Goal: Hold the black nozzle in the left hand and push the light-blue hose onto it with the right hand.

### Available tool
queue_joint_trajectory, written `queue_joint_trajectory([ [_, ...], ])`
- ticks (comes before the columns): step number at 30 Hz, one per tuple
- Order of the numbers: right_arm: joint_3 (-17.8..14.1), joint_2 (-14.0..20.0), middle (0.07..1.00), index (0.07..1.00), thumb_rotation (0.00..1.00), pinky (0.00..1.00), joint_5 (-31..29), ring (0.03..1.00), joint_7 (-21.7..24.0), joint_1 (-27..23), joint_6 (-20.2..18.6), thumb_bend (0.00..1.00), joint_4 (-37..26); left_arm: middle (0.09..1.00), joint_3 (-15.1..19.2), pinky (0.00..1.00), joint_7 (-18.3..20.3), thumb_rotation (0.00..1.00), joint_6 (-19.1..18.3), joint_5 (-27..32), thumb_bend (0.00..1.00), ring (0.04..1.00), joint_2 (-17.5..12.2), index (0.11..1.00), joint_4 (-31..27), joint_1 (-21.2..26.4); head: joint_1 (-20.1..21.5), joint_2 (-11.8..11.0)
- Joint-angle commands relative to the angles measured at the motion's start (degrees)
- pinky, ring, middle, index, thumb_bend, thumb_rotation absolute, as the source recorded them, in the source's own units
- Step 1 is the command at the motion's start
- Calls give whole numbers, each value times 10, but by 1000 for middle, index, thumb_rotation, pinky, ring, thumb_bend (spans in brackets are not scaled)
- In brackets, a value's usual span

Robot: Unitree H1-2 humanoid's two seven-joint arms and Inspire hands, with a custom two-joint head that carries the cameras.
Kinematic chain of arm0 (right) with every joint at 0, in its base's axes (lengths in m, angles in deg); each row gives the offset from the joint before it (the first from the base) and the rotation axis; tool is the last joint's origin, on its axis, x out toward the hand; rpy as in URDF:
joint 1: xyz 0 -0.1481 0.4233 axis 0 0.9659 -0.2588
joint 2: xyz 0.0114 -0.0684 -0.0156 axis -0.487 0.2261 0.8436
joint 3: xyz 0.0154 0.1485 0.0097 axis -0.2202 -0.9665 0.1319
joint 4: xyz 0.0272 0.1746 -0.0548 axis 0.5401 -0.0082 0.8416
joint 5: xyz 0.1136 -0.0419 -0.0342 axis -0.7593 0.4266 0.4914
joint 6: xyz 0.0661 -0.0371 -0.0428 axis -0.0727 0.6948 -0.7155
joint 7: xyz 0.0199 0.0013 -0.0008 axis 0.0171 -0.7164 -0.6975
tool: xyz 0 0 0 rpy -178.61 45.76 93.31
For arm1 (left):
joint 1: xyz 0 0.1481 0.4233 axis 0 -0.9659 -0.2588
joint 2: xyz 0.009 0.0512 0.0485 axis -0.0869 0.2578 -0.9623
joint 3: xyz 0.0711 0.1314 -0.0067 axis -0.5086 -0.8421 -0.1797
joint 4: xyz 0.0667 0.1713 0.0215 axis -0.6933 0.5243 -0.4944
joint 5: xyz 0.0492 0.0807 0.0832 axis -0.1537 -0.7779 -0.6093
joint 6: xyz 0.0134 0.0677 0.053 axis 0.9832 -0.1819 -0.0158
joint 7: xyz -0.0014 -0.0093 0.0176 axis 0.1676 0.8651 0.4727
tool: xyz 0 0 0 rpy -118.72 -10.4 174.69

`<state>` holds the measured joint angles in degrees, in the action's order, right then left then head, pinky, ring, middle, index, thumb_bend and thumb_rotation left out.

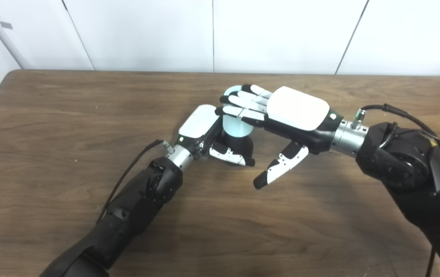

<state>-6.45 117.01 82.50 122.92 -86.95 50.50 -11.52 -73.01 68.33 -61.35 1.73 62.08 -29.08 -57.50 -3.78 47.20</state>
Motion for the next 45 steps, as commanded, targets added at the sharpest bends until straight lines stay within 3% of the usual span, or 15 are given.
queue_joint_trajectory([
  [1, 4, 2, 982, 948, 854, 882, -12, 966, 13, 9, -11, 787, 9, 482, -34, 290, 43, 0, -17, -19, 498, 384, -1, 543, 75, -85, 0, 0],
  [11, 12, -23, 997, 965, 887, 893, -1, 983, -13, 46, -23, 737, 14, 478, -34, 282, 43, 0, -17, -18, 497, 380, 0, 547, 73, -85, -1, 5],
  [18, 30, -27, 988, 952, 828, 887, -8, 973, -25, 64, -5, 755, 22, 477, -33, 286, 54, 0, -27, -18, 497, 382, -4, 547, 62, -85, -3, 6],
  [24, 24, -22, 995, 953, 845, 904, -3, 986, -44, 59, -2, 723, 31, 479, -32, 286, 56, 0, -26, -16, 497, 382, -6, 546, 61, -84, -1, 7],
  [38, 6, -27, 1000, 969, 884, 916, 22, 990, -40, 56, -53, 670, 34, 476, -32, 286, 54, 0, -22, -17, 496, 380, -8, 549, 61, -82, -2, 8],
  [42, 12, -27, 1000, 971, 882, 908, 16, 988, -37, 56, -48, 651, 35, 477, -33, 290, 55, 0, -24, -19, 496, 380, -10, 549, 58, -82, -2, 9],
  [45, 16, -25, 995, 948, 821, 879, 5, 970, -40, 55, -33, 637, 36, 478, -33, 293, 56, 0, -24, -18, 497, 382, -10, 548, 58, -81, -1, 10],
])
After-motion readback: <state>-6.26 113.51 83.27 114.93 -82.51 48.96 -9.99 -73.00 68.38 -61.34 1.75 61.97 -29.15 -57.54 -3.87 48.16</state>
